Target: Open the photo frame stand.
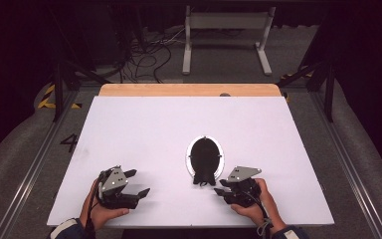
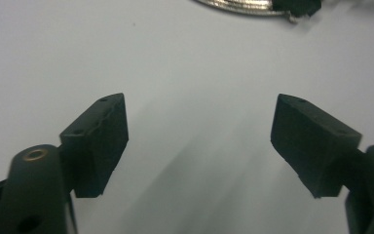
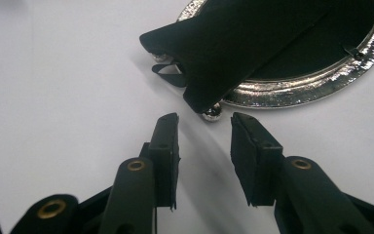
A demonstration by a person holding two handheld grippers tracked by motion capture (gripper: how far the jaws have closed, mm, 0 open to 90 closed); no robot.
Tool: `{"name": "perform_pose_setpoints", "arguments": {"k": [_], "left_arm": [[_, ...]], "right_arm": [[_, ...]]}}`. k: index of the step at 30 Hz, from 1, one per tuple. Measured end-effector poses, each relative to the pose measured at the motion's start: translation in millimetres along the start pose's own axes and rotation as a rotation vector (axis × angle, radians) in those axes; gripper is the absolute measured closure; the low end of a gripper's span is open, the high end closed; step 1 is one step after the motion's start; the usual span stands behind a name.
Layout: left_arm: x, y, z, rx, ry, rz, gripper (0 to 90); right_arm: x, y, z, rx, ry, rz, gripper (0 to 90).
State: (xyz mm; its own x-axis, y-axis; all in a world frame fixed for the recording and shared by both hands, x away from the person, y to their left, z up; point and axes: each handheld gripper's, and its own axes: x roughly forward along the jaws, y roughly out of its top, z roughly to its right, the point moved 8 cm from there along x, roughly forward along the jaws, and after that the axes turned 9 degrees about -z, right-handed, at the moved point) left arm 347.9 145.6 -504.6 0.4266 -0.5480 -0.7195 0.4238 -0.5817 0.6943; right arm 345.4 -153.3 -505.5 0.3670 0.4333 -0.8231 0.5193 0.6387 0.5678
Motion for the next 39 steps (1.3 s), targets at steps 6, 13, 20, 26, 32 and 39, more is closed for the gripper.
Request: {"name": "perform_pose_setpoints", "arguments": {"k": [6, 13, 20, 26, 32, 39], "left_arm": [[-0.2, -4.4, -1.8, -0.027, -0.009, -0.010, 16.7], [0.2, -10.7, -4.7, -0.014, 0.018, -0.037, 16.5], [-1.8, -18.4, -4.1, -0.030, 0.031, -0.057, 16.5], [-5.1, -25.0, -5.2, -0.047, 0.042, -0.073, 16.6], [-6.4, -25.5, -3.9, -0.046, 0.032, -0.069, 16.6], [-3.9, -25.7, -2.6, -0.029, 0.033, -0.085, 16.6]], "right_arm": [[4.3, 1.6, 0.7, 0.008, 0.005, -0.016, 59.5], [8.0, 4.3, 1.8, 0.014, 0.001, -0.061, 67.4], [10.6, 8.7, 2.6, -0.009, 0.002, -0.074, 71.0], [15.4, 15.1, 2.6, -0.020, 0.028, -0.051, 72.6], [16.5, 16.7, 5.6, 0.035, 0.098, -0.024, 70.5], [14.1, 18.4, 11.8, 0.160, 0.238, 0.044, 64.8]]}}
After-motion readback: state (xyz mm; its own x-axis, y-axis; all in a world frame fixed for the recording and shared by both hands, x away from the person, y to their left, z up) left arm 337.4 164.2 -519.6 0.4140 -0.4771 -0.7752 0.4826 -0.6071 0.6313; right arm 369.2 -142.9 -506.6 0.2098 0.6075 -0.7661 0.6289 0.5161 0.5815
